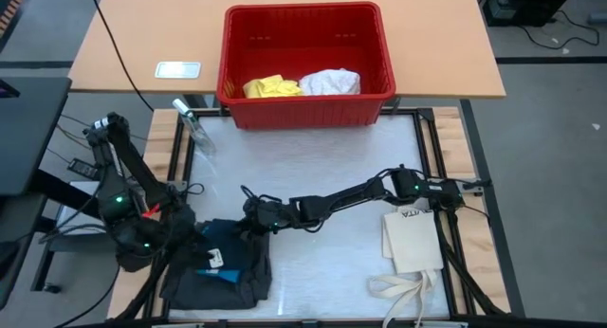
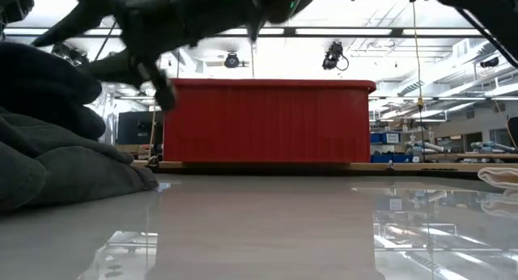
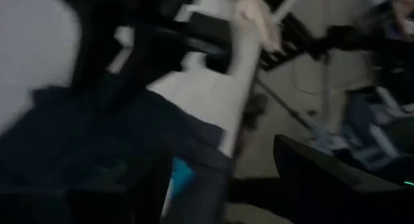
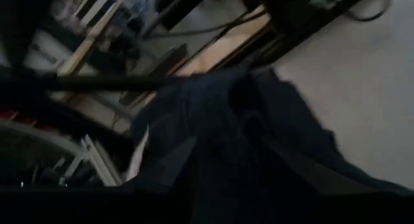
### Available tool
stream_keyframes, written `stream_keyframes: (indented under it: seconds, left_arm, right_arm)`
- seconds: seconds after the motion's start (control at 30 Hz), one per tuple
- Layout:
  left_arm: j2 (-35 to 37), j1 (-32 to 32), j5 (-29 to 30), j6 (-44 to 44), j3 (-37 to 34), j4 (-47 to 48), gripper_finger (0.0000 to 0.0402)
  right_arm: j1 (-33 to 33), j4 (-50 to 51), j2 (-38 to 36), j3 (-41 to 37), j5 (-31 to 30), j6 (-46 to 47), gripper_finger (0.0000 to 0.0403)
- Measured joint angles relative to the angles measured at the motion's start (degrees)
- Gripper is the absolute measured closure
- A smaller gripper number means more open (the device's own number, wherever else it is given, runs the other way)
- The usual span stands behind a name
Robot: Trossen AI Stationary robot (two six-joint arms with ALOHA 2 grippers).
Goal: Fold laundry
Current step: Stack the black shorts on top of the stacked shorts
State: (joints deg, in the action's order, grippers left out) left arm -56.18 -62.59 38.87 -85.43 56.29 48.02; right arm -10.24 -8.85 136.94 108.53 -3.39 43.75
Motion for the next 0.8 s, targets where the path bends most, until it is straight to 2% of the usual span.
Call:
stream_keyframes:
  seconds: [0.13, 0.23, 0.37, 0.43, 0.5, 0.6, 0.7, 0.8]
  left_arm:
    - [-0.41, 4.31, 0.03, 1.40, -5.16, 0.26, 0.0138]
    - [-0.79, 6.76, -0.88, -1.81, -10.92, 0.00, 0.0149]
    - [-1.23, 8.16, -8.71, -10.64, -20.20, -2.98, 0.0167]
    - [-1.25, 7.02, -12.67, -15.23, -24.84, -7.67, 0.0173]
    - [-1.20, 4.60, -12.99, -18.37, -27.58, -14.58, 0.0178]
    - [-1.20, 1.73, -11.27, -21.19, -27.63, -20.85, 0.0180]
    - [-1.20, 1.21, -9.94, -21.60, -24.48, -17.83, 0.0180]
    - [-1.20, 1.43, -9.62, -21.62, -19.66, -10.87, 0.0180]
  right_arm:
    - [-0.75, 8.60, -4.31, 0.04, -8.39, 8.41, 0.0234]
    - [-1.16, 17.08, -7.39, 0.07, -12.22, 10.51, 0.0234]
    - [-1.76, 26.39, -10.98, 0.04, -16.53, 10.20, 0.0234]
    - [-1.96, 30.17, -13.18, 0.06, -17.75, 9.84, 0.0234]
    - [-2.07, 33.44, -15.11, 0.07, -19.00, 8.87, 0.0234]
    - [-2.09, 38.03, -17.57, 0.04, -20.61, 7.40, 0.0234]
    - [-1.66, 42.27, -20.46, 0.05, -21.52, 5.51, 0.0234]
    - [-0.69, 47.61, -23.40, 0.07, -21.89, 3.39, 0.0234]
